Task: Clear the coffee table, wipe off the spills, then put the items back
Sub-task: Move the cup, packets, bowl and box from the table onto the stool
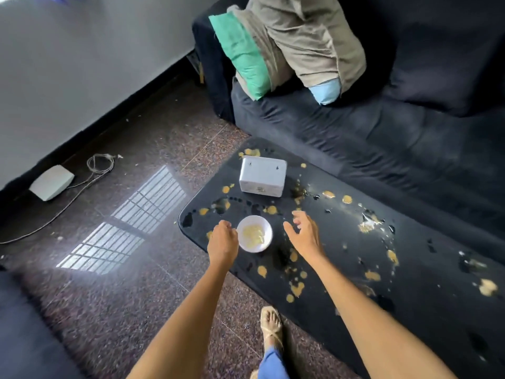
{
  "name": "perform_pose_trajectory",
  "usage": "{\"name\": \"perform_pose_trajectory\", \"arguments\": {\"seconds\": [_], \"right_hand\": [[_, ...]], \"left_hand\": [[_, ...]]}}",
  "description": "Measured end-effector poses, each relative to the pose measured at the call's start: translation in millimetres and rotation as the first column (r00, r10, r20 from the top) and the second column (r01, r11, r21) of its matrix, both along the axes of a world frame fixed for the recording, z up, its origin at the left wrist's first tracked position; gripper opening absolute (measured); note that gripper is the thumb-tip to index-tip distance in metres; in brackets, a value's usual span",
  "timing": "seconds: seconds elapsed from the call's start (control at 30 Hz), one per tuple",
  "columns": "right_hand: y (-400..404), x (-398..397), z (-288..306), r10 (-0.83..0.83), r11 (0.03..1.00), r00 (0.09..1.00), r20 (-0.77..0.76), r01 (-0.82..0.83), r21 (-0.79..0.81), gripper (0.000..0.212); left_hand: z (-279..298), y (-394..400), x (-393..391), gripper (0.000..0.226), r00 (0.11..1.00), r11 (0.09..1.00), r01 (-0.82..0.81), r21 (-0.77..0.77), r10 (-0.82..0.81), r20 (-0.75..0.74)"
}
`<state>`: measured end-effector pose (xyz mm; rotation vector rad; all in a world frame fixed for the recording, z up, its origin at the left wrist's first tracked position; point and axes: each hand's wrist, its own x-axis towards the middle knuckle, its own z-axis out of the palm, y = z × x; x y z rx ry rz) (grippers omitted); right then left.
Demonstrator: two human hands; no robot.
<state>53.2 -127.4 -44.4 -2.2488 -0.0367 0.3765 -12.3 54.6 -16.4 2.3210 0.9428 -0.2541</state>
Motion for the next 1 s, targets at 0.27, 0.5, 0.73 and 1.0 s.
{"name": "perform_pose_trajectory", "arguments": {"seconds": [0.27,0.5,0.73,1.0], "right_hand": [[36.0,111.0,-5.5,0.072,0.995,0.995,-0.069,-0.076,-0.059,0.084],[67.6,182.7,-10.2,0.177,0.969,0.957,-0.231,-0.211,-0.132,0.087],[60.7,169.2,-12.6,0.118,0.983,0.976,-0.183,-0.141,-0.120,0.052],[59.1,135.2,-20.1,0.081,0.964,0.992,0.095,-0.054,-0.260,0.022]], "left_hand": [[-50.7,21.8,56.8,0.020,0.956,0.979,0.153,-0.132,-0.181,-0.233],[-62.8,22.9,74.9,0.027,0.937,0.957,0.200,-0.210,-0.250,-0.243],[-70.4,33.5,70.1,0.024,0.899,0.926,0.280,-0.254,-0.346,-0.269],[-67.1,41.3,75.9,0.025,0.909,0.922,0.314,-0.226,-0.361,-0.210]]}}
